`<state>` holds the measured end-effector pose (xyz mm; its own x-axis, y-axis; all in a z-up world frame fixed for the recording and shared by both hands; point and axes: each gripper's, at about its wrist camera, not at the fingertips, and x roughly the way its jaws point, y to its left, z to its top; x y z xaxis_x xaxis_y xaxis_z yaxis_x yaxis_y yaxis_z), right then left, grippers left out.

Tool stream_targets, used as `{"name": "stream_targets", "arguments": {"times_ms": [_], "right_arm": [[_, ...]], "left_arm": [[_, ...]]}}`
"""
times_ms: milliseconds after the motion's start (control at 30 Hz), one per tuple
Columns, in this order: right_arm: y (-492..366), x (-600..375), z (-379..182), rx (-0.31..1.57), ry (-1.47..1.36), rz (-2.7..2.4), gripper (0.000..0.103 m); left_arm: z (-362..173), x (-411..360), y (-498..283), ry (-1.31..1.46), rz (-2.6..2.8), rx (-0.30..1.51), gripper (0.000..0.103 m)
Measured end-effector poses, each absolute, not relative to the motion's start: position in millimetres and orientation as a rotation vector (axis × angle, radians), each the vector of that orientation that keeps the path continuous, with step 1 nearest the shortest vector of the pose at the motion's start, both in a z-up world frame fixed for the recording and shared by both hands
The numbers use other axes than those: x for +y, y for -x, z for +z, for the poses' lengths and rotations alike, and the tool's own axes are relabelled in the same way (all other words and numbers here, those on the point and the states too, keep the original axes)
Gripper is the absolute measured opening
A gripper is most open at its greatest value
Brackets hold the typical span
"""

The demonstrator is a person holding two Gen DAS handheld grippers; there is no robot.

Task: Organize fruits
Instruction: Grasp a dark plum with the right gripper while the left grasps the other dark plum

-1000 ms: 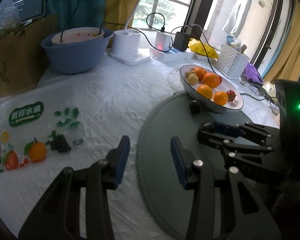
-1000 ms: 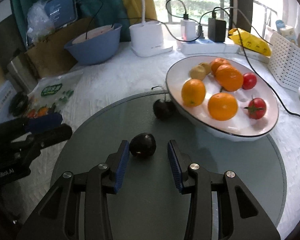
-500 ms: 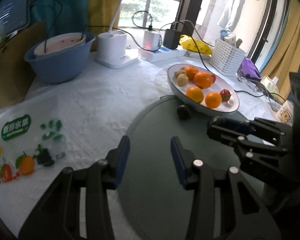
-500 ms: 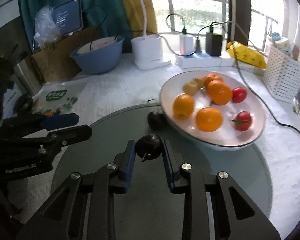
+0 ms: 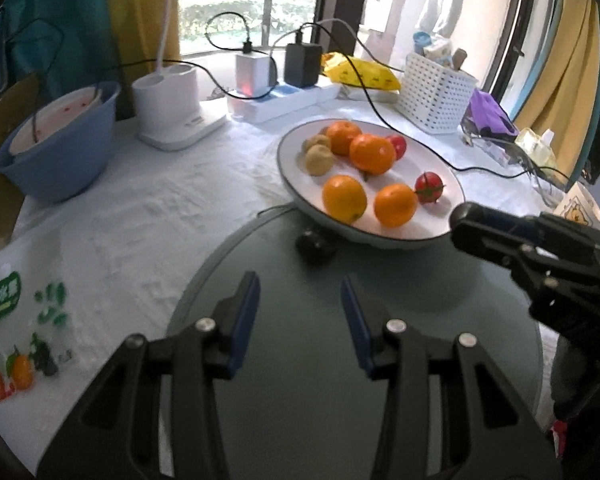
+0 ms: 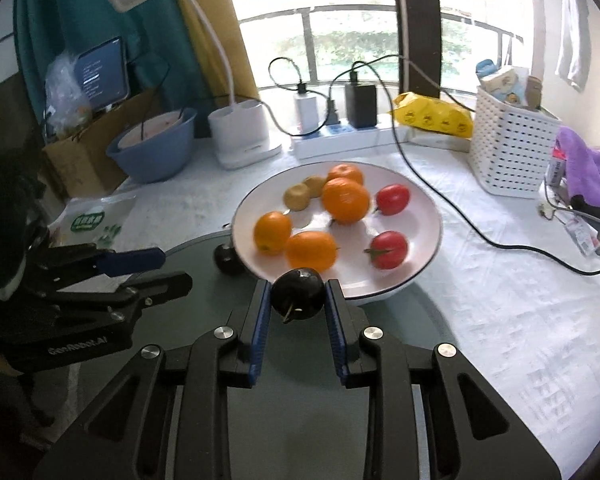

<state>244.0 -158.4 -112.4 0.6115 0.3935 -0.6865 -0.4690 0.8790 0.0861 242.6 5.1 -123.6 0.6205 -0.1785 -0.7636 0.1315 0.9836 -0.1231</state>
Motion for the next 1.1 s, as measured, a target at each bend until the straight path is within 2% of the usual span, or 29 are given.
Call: {"name": "stream_targets", "arguments": {"times_ms": [367, 433, 567, 1100], "right_arm": [[-259.0, -190.9, -108.4, 0.748, 0.058, 0.476, 0.029], [-260.3, -195.7, -107.8, 0.746, 0.051, 0.474, 0.029], [-261.6, -201.8, -110.0, 0.750, 0.043, 0.469, 0.029], [-246.6, -202.2, -102.4, 0.732, 0.055, 0.466, 0.029]], "left_arm": [[-134.5, -14.4, -270.8, 0.001, -0.165, 0.910, 0.043], [-136.8, -17.4, -273.0, -0.015, -0.166, 0.919, 0.036], [-138.8, -18.9, -274.2, -0.043, -0.148, 0.917, 0.029], [-111.6, -12.8, -244.5, -0.009, -0.171, 0.856, 0.028]]}}
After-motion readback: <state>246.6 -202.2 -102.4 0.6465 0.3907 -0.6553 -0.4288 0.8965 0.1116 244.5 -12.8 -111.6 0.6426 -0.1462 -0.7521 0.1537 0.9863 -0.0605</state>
